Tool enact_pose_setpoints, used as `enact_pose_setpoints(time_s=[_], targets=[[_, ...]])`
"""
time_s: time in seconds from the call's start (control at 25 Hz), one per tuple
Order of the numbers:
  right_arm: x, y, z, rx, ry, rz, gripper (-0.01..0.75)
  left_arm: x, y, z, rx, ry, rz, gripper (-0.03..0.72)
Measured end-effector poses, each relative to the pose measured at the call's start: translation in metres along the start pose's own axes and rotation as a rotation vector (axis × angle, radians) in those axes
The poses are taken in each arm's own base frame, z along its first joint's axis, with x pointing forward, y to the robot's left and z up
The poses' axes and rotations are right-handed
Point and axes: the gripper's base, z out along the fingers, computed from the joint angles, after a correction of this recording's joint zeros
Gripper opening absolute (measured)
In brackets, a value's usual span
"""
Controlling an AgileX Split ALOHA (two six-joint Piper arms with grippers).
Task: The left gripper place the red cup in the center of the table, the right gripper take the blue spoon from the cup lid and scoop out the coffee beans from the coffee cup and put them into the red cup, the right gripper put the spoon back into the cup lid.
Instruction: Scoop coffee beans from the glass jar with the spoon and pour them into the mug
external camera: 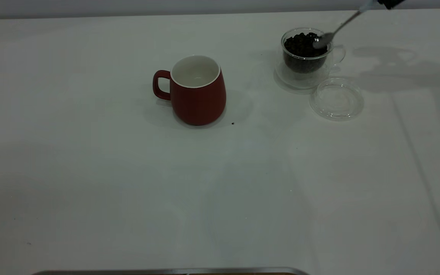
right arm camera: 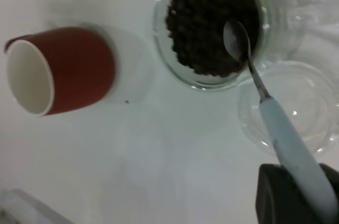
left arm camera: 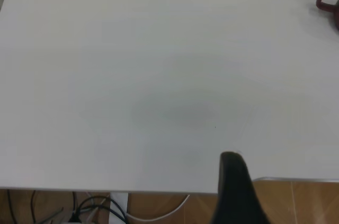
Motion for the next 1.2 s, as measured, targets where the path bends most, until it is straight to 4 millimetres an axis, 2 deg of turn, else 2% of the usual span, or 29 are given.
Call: enact_pose_setpoints(time_s=[0.28,0.68,1.0,1.2], targets=[[0.0,-0.002,0.006,-0.011,0.006,0.025,0.117,0.0,0.0,0.0,0.0,0.0,0.0,0.538],[0.002,0.001,0.042,-0.066,0.052,0.05,0.117,0.0,0.0,0.0,0.0,0.0,0.0,0.538],[0.002,0.0,0.046,-0.084,0.046,0.053,0.117,0.0,0.0,0.0,0.0,0.0,0.0,0.538],[0.001,-0.001,0.058,-0.139,0.038,0.067,0.117,0.0,0.0,0.0,0.0,0.0,0.0,0.538]])
